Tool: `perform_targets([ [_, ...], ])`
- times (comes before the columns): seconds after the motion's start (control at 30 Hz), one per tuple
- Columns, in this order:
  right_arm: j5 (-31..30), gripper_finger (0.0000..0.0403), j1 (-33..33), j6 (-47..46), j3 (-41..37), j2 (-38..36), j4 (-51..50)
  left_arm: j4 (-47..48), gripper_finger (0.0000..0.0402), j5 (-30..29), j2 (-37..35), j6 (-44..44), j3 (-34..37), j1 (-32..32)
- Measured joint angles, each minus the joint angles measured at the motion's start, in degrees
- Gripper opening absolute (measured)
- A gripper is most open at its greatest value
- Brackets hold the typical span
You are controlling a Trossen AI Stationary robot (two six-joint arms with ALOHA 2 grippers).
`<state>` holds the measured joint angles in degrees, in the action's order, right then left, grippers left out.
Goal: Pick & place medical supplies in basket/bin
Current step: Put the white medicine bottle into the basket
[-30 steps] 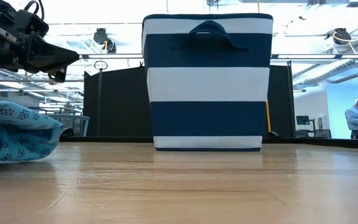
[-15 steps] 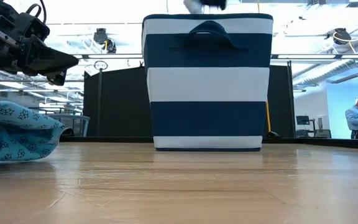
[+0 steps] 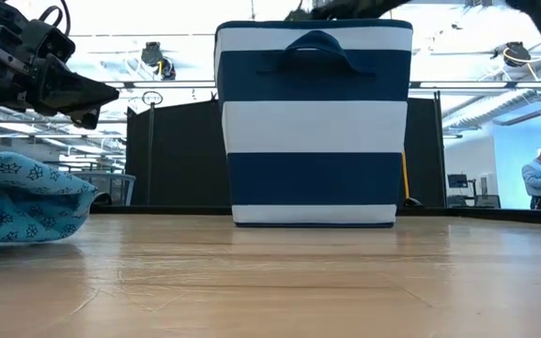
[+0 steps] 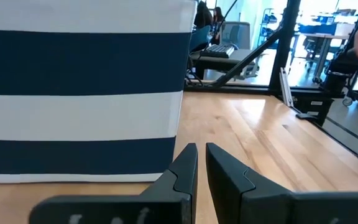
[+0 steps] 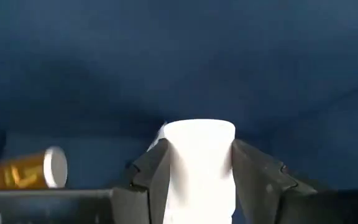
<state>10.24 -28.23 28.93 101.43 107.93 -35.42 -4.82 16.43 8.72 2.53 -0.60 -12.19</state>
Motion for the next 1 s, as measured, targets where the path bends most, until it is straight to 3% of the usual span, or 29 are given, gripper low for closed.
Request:
perform_targets([
  [0.2,-2.86,0.0144,0.02,3.68,0.00,8.07,-5.02,0.00,0.0037,0.00,0.01,-0.77,0.00,0.01],
  [0.57,-1.08,0.0142,-0.02,3.31,0.39,17.98,-10.37,-0.04,0.0037,-0.02,0.01,-1.79,0.00,0.00],
  [1.0,0.28,0.0146,-0.37,1.55,0.08,17.61,-11.76,0.22,0.0037,0.00,0.01,-1.54,0.00,0.02],
])
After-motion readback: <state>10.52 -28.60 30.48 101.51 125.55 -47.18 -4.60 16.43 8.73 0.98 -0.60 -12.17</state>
